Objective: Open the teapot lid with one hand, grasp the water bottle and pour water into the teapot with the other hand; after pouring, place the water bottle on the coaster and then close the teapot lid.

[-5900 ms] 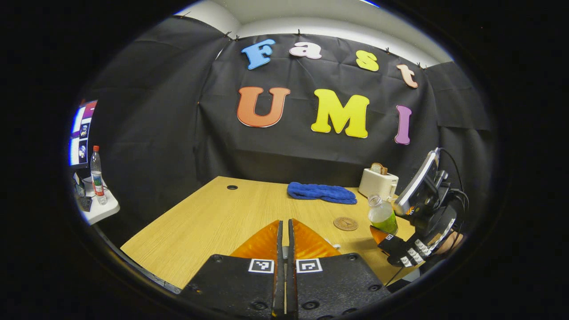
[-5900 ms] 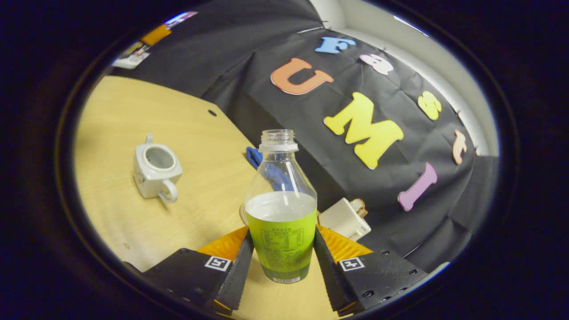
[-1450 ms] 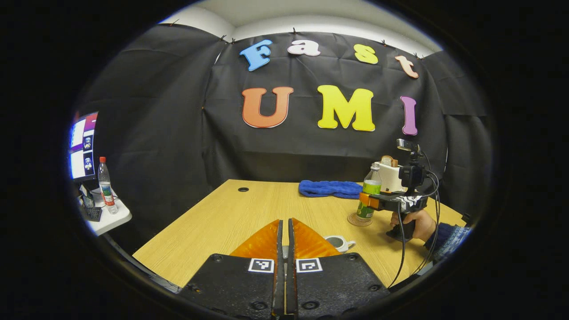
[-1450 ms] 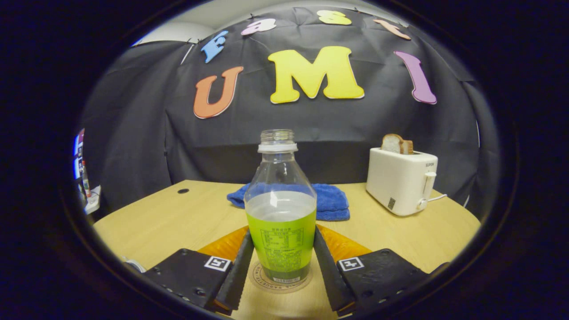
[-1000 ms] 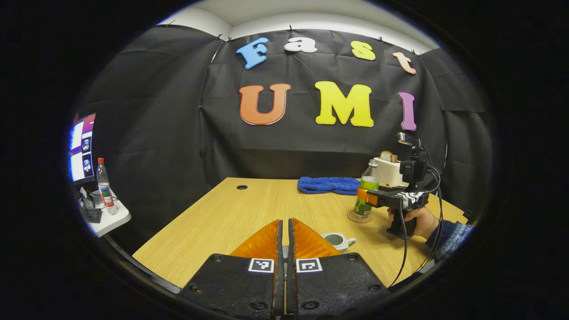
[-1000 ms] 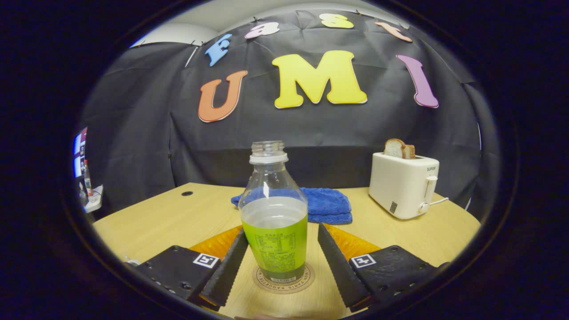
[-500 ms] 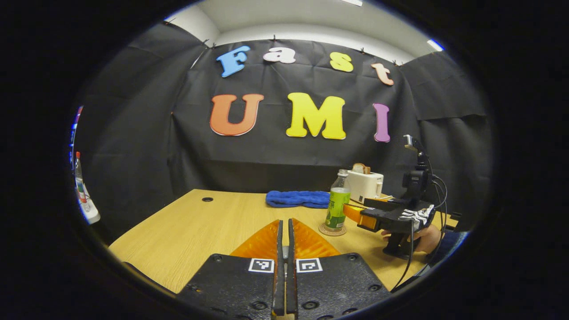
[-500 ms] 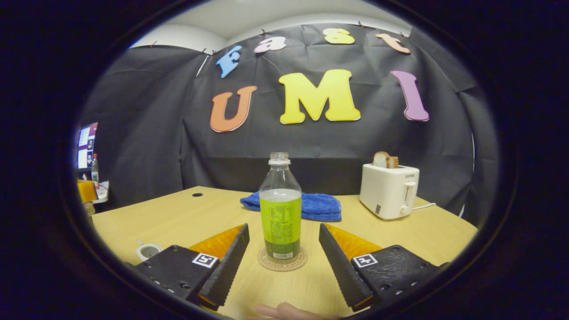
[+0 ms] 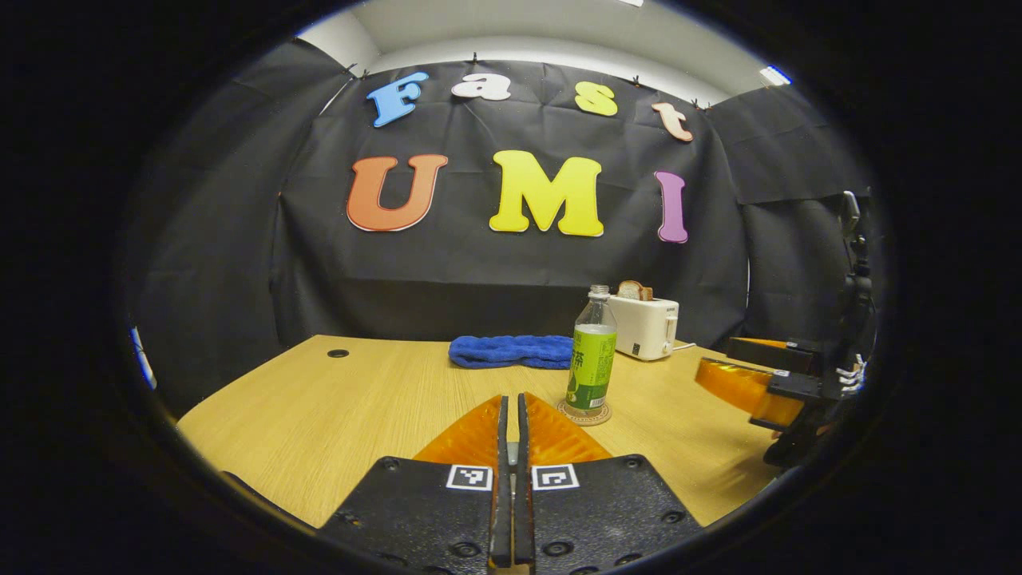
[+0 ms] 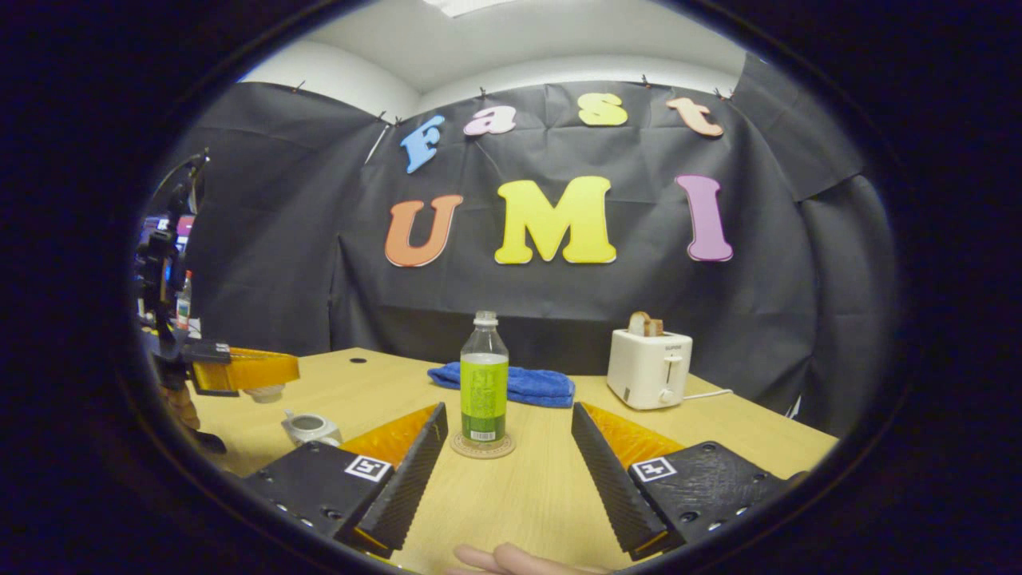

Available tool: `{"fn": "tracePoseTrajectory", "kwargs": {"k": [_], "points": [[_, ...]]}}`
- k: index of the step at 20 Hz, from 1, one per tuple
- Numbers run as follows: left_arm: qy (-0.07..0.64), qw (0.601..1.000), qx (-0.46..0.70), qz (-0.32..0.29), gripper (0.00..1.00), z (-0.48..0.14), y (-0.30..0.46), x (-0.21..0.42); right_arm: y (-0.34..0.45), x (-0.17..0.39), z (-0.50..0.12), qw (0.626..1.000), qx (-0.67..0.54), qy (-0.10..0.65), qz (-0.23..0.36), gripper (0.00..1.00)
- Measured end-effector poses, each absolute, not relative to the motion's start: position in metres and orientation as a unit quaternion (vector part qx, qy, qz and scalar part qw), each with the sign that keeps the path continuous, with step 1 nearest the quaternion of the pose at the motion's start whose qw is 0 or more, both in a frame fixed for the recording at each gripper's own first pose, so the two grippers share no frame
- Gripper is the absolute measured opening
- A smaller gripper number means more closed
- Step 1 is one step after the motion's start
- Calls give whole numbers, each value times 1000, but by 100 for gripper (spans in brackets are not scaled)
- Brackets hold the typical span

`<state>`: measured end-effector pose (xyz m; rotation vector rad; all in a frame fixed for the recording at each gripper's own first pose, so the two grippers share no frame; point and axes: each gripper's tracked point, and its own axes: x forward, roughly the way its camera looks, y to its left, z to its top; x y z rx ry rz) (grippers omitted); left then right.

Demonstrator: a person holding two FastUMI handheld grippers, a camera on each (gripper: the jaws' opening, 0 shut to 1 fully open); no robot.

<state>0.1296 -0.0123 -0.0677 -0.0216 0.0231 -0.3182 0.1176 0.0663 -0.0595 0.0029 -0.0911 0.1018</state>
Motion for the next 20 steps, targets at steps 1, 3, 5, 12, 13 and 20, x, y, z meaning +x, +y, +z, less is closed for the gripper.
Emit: {"fn": "tracePoseTrajectory", "kwargs": {"k": [1, 3, 5, 12, 13, 20], "points": [[21, 988, -11, -155, 4, -76, -14, 134, 62, 109, -58, 997, 1, -49, 53, 94], [38, 988, -11, -147, 4, -88, -15, 145, 52, 94, -59, 997, 6, -53, 58, 93], [47, 989, -6, -139, 4, -100, -15, 151, 39, 88, -60, 997, 5, -54, 54, 93], [49, 992, 2, -114, 4, -108, -16, 161, 17, 80, -44, 997, 6, -60, 46, 93], [50, 993, 3, -110, 4, -109, -16, 163, 17, 78, -40, 997, 9, -64, 50, 93], [47, 994, 9, -94, 4, -111, -17, 174, 13, 78, -39, 996, 17, -66, 52, 93]]}}
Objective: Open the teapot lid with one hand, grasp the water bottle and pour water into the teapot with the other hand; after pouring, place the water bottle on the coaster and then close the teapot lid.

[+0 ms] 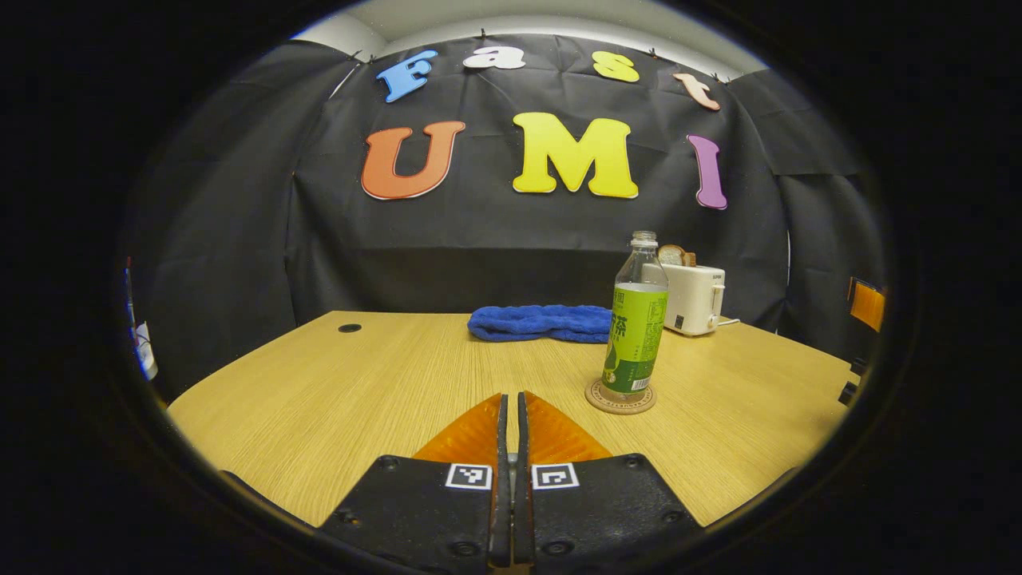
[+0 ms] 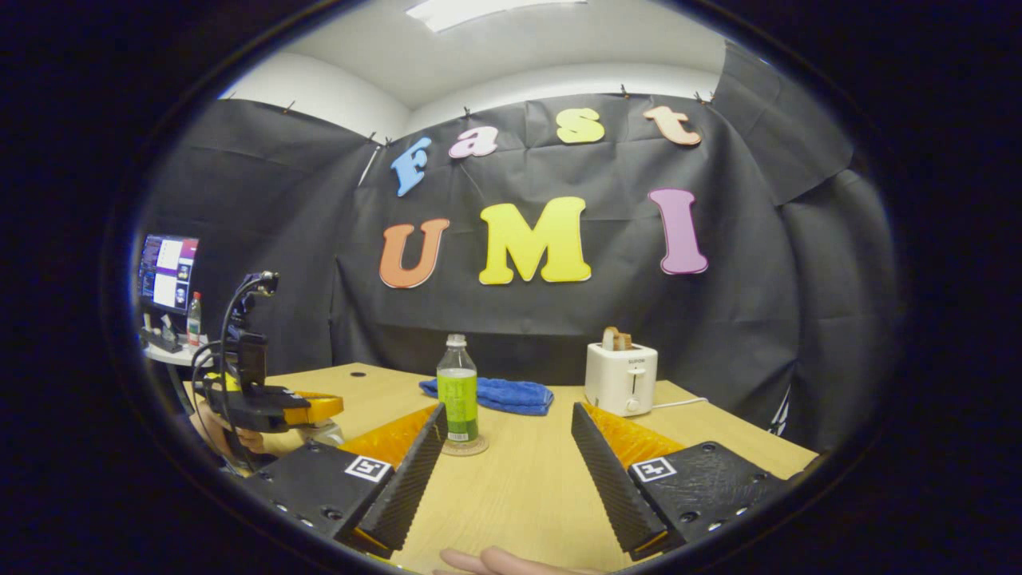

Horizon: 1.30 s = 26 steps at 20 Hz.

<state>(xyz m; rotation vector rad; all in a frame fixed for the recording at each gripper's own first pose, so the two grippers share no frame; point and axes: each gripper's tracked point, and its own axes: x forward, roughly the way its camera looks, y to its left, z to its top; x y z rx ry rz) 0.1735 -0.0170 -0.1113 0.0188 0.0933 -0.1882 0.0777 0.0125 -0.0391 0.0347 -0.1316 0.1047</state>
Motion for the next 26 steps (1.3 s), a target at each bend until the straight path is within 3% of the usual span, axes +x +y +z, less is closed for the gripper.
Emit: {"fn": "tracePoseTrajectory", "kwargs": {"k": [4, 8, 9, 10, 11, 14, 15, 19, 21, 26], "points": [[49, 994, 31, -95, 7, -118, -19, 173, 12, 78, -41, 996, 17, -63, 53, 93], [59, 992, 35, -104, 19, -121, -25, 168, 10, 78, -40, 997, 16, -60, 51, 93], [62, 993, 35, -98, 31, -120, -22, 169, 9, 77, -38, 997, 18, -62, 51, 93], [64, 993, 33, -92, 35, -119, -19, 168, 8, 77, -38, 997, 18, -63, 50, 93], [64, 993, 28, -92, 45, -114, -21, 166, 8, 77, -37, 997, 17, -62, 50, 93], [46, 995, 10, -92, 48, -88, -24, 151, 5, 72, -31, 996, 15, -68, 46, 93], [36, 995, 10, -91, 54, -76, -24, 146, 6, 71, -28, 996, 15, -72, 48, 94], [-1, 996, -4, -89, 90, -34, -28, 115, 8, 59, -14, 995, 10, -85, 47, 93], [-10, 997, 5, -74, 95, -20, -25, 98, 8, 53, -6, 995, 11, -88, 40, 93], [-15, 999, 16, -46, 95, 2, -18, 53, 0, 37, 2, 998, 12, -61, -13, 93]]}}
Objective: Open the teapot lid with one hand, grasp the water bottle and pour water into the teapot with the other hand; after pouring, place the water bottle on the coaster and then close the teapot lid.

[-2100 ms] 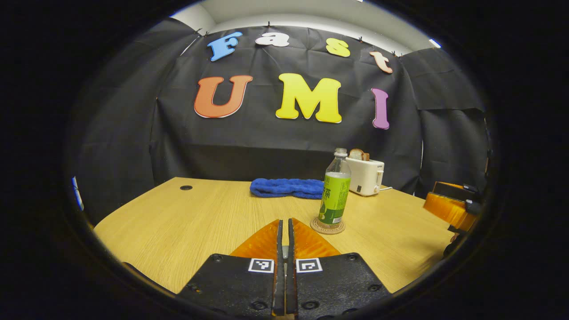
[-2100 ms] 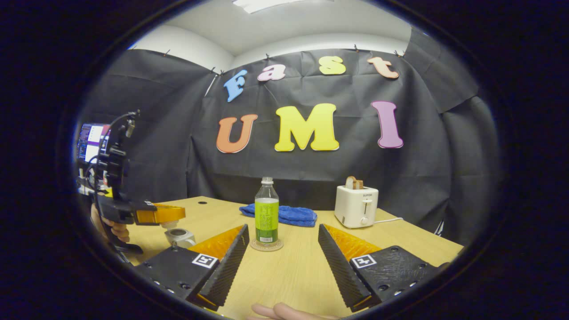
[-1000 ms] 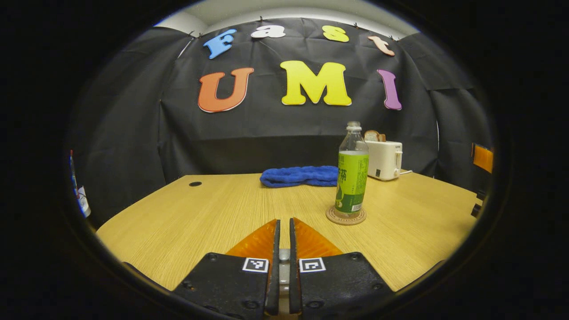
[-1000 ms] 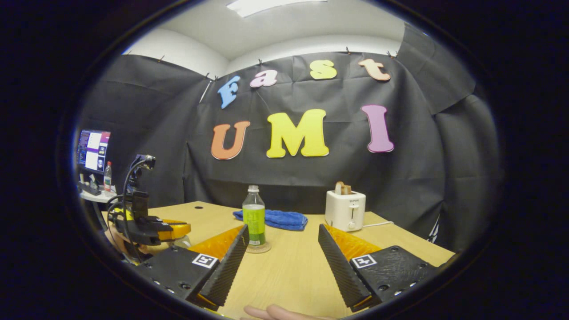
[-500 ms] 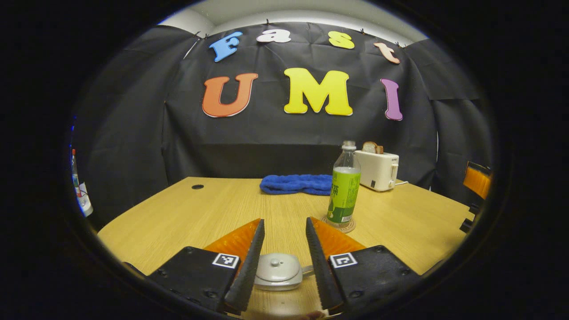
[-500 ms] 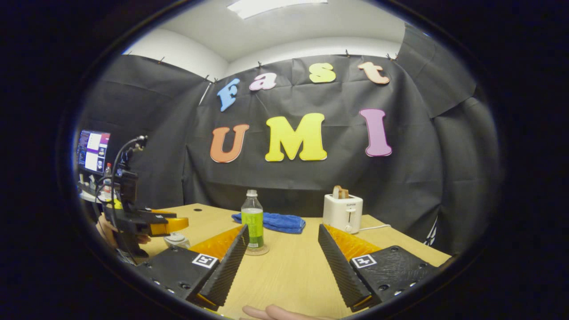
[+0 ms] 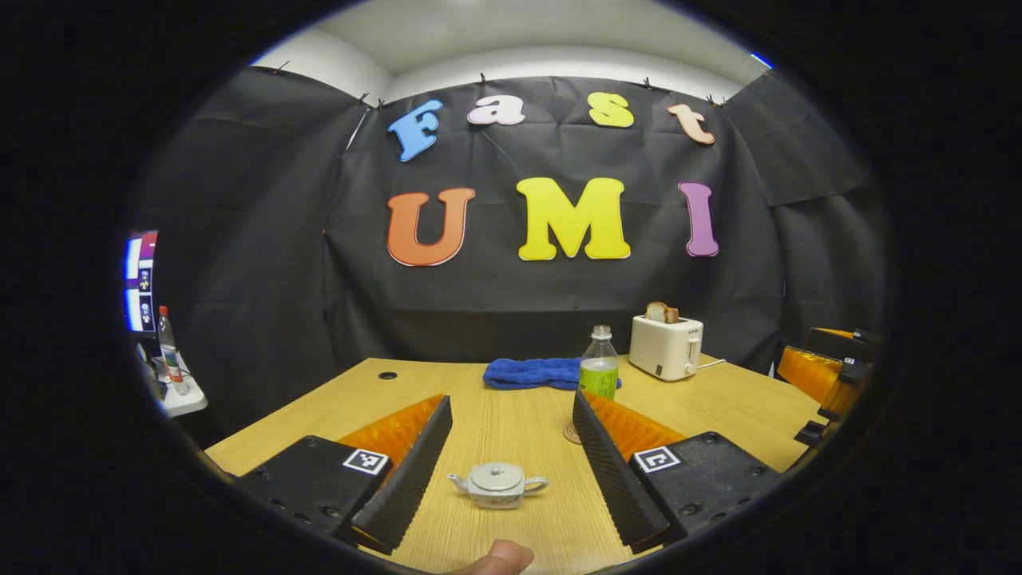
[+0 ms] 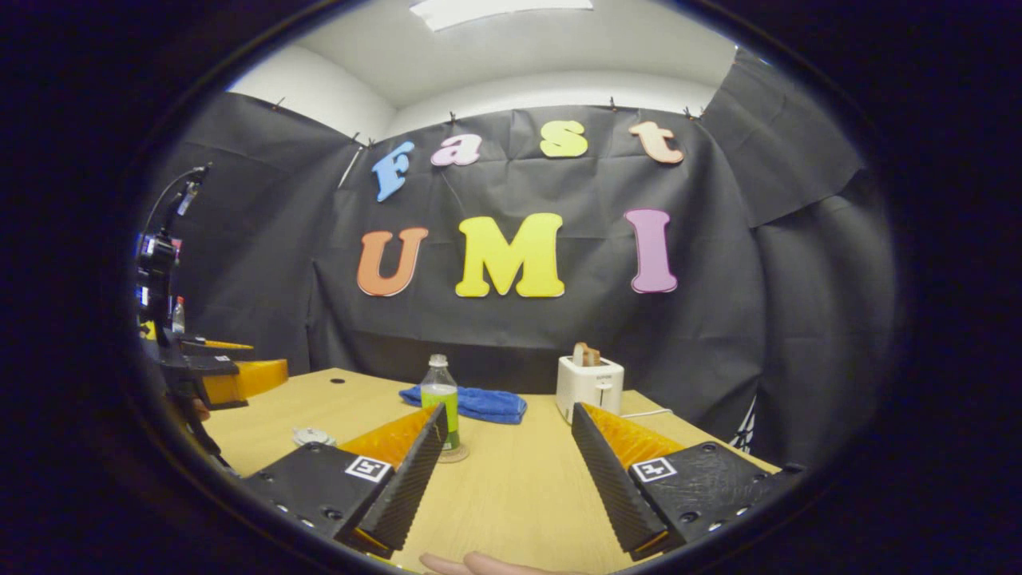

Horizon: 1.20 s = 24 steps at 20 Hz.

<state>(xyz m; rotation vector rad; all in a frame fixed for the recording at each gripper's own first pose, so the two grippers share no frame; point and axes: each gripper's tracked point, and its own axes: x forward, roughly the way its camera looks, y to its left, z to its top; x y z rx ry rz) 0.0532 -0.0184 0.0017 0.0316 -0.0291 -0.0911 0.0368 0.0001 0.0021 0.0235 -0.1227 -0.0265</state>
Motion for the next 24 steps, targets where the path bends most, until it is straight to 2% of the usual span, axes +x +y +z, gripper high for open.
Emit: {"fn": "tracePoseTrajectory", "kwargs": {"k": [9, 11, 24], "points": [[-17, 998, 37, -43, 95, 18, -25, -5, 10, -4, 10, 999, 10, -21, -46, 93], [-9, 998, 35, -43, 95, 13, -26, -8, 18, -11, 17, 999, 5, -28, -38, 94], [-8, 999, 16, -36, 96, 3, -27, 8, 26, 0, 4, 1000, -5, -11, -18, 94]]}}
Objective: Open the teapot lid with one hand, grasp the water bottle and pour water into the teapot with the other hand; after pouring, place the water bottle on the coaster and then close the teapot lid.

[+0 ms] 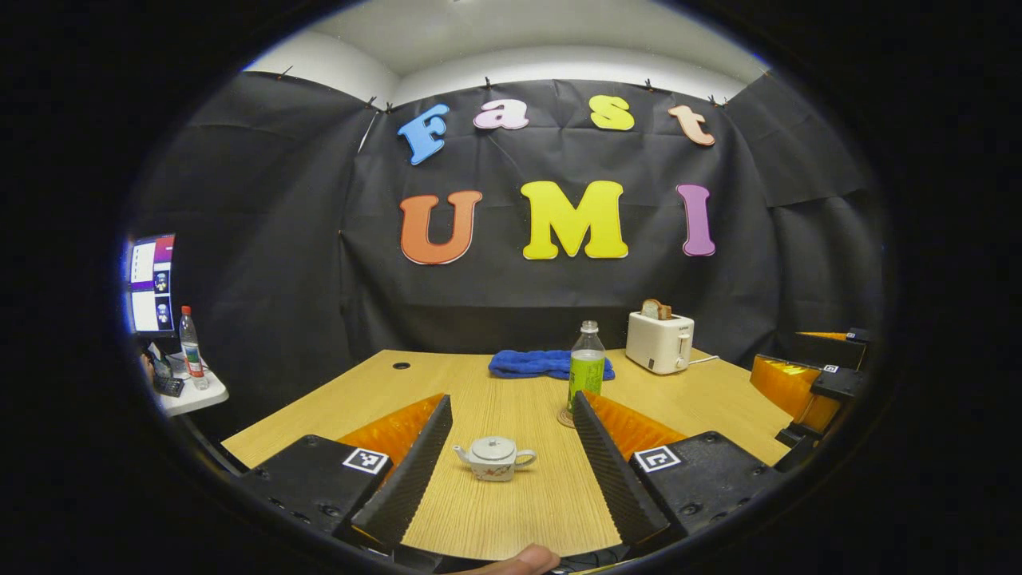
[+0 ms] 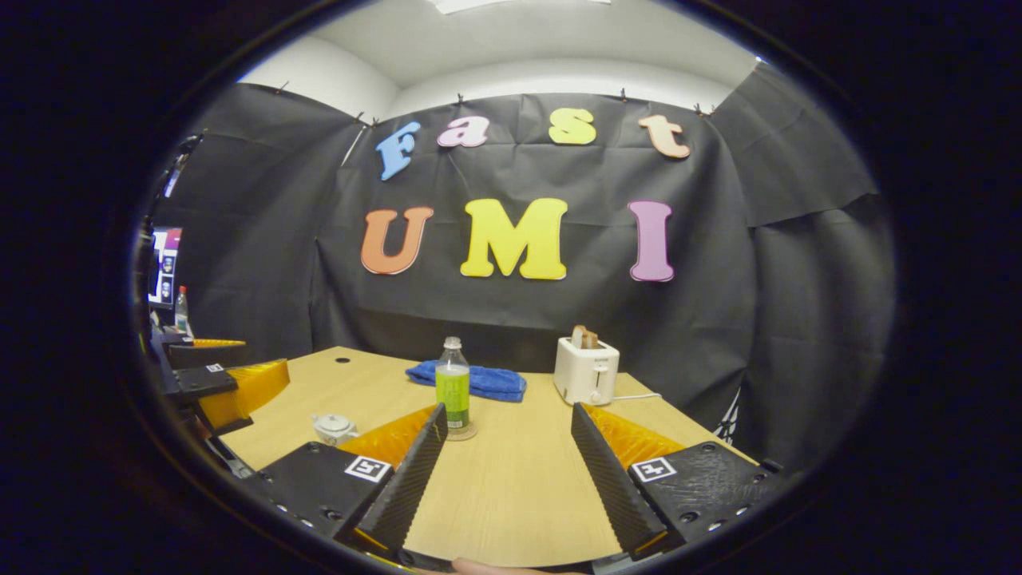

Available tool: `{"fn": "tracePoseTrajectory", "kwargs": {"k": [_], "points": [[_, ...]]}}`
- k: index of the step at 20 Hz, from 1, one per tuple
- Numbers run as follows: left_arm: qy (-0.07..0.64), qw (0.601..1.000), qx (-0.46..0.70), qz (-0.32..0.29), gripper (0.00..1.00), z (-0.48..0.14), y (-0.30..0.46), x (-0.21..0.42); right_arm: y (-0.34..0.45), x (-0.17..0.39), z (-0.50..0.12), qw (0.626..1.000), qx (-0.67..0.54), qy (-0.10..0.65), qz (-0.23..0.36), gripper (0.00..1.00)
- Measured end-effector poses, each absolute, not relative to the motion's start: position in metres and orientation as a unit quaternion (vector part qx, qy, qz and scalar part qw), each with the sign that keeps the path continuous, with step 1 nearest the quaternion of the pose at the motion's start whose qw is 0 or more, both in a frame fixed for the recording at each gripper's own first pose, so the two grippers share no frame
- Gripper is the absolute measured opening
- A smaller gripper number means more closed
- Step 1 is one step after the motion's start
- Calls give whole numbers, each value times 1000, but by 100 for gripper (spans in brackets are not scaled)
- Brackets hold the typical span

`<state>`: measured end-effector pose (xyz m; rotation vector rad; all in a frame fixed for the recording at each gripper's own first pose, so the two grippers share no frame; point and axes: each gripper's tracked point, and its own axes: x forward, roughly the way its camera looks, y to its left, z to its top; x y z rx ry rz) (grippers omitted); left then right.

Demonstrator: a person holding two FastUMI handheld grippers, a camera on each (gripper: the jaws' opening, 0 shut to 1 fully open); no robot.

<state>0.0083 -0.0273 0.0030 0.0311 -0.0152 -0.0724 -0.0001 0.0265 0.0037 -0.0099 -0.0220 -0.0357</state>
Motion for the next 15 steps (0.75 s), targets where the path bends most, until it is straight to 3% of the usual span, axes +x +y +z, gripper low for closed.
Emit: {"fn": "tracePoseTrajectory", "kwargs": {"k": [15], "points": [[-7, 999, 4, -31, 96, 2, -23, 9, 22, 9, -5, 1000, -7, 2, -25, 93]]}}
